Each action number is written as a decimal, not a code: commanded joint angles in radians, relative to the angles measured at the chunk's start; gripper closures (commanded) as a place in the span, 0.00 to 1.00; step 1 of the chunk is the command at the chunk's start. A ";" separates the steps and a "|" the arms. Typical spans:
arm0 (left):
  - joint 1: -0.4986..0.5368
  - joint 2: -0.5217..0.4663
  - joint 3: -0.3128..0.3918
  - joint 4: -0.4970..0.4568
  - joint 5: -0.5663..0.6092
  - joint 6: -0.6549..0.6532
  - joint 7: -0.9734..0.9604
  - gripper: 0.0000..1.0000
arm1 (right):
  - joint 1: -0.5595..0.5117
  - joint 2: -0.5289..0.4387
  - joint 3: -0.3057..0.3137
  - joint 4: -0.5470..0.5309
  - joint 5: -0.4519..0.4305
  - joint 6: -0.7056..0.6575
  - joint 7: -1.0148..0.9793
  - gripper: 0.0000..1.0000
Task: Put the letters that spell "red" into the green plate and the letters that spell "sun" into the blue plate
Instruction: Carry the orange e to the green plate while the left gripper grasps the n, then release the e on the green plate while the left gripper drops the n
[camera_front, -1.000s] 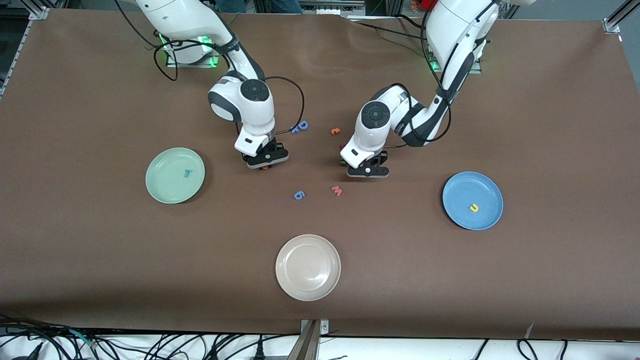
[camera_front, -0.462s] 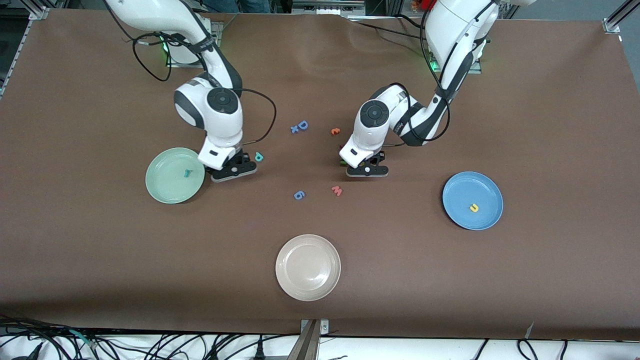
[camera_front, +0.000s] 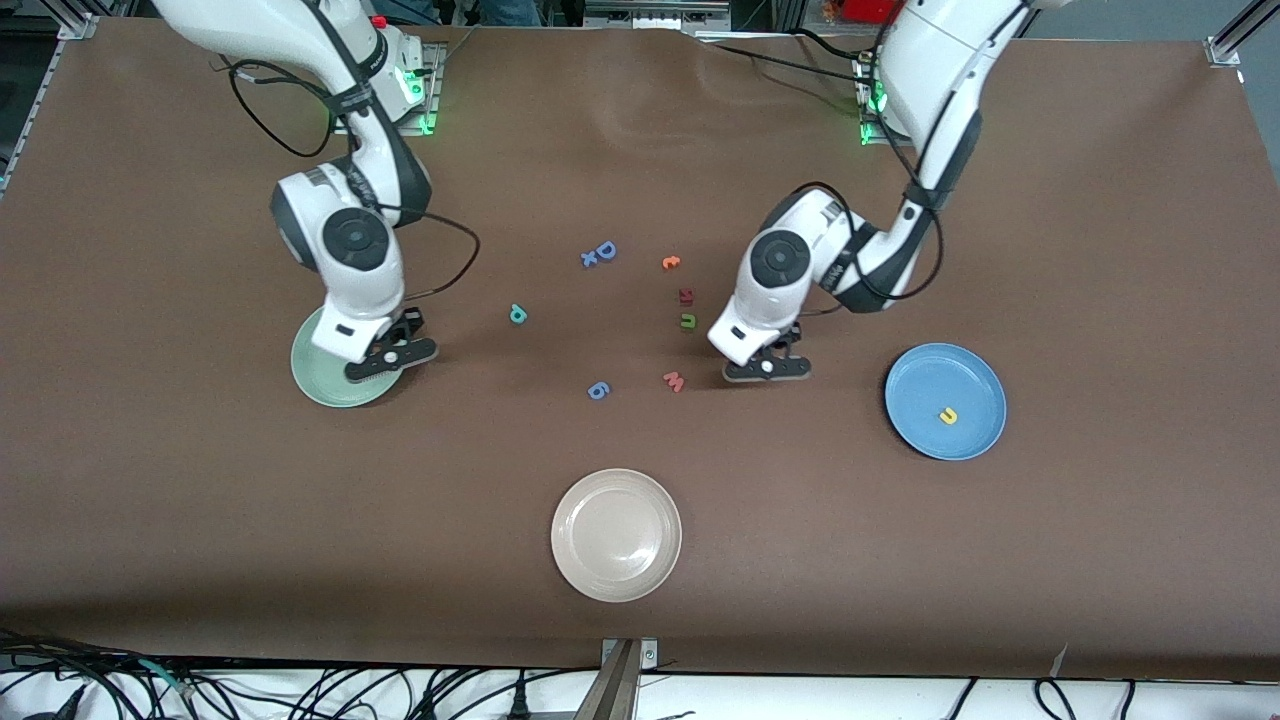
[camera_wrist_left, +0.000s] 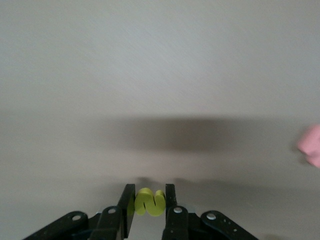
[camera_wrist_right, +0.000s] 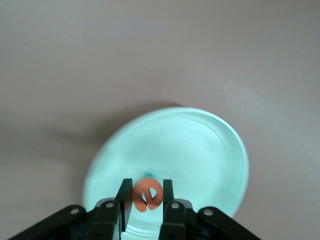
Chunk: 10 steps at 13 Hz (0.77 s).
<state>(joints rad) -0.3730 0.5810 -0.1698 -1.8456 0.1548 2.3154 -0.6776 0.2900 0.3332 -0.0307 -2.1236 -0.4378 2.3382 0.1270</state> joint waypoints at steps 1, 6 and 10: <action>0.090 -0.012 -0.008 0.069 0.026 -0.126 0.151 0.83 | -0.040 0.009 -0.023 -0.027 0.025 -0.005 -0.053 0.88; 0.281 -0.030 -0.008 0.100 0.025 -0.214 0.485 0.83 | -0.084 0.033 -0.018 -0.027 0.077 -0.005 -0.053 0.03; 0.391 -0.029 -0.007 0.088 0.029 -0.220 0.679 0.83 | -0.083 0.012 0.060 0.010 0.282 -0.094 -0.029 0.01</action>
<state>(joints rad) -0.0112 0.5682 -0.1634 -1.7459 0.1554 2.1177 -0.0653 0.2098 0.3702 -0.0200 -2.1361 -0.2701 2.3045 0.0966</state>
